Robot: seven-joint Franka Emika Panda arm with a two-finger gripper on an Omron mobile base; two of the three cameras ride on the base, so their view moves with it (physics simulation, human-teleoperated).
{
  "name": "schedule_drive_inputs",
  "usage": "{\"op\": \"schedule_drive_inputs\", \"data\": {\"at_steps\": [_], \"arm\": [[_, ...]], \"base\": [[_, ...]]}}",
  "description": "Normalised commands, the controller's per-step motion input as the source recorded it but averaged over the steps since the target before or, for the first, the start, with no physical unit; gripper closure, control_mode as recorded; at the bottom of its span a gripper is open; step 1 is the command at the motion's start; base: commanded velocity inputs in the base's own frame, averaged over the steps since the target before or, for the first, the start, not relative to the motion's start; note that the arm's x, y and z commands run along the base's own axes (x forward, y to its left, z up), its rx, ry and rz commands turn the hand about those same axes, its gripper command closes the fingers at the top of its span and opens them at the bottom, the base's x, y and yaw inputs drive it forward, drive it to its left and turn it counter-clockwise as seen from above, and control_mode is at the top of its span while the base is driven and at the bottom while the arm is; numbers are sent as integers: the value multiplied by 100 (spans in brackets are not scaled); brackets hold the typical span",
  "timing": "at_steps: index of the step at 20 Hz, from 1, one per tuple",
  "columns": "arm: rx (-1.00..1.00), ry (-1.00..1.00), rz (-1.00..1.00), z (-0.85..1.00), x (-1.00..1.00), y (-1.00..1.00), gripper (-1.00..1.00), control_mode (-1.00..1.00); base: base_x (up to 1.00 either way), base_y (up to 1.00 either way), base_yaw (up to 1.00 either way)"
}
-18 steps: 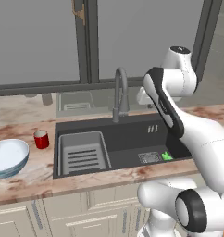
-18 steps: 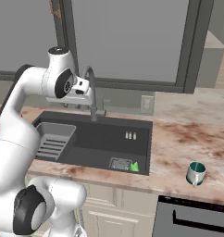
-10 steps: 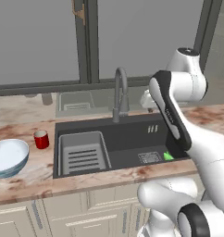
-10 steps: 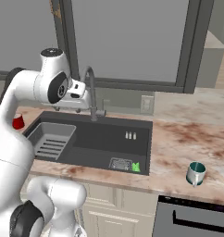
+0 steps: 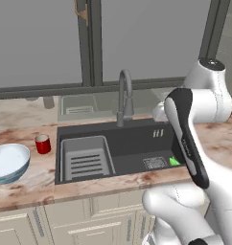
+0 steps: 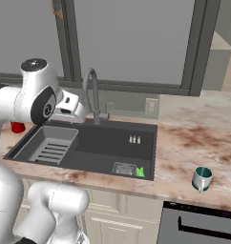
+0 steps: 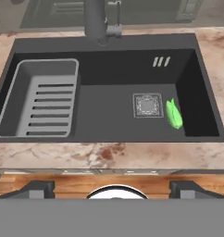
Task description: Clear the mugs and bowl far away from the sink.
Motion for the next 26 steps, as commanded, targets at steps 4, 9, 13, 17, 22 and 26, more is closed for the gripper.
{"op": "schedule_drive_inputs", "data": {"at_steps": [4, 9, 13, 17, 22, 26], "arm": [[0, 0, -4, 11, -49, -1, -100, -100], [0, 0, -2, 3, -40, -4, -100, -100], [0, 0, 0, 4, -26, -21, -100, -100], [0, 0, 9, 0, -29, -13, -100, -100], [0, 0, 9, 0, -5, -34, -100, 100], [0, 0, 0, 0, 0, 0, -100, 100]], "base": [[0, 0, 0], [0, 0, 0], [0, 0, 0], [0, 0, 0], [-9, -40, 6], [-44, -100, 12]]}}
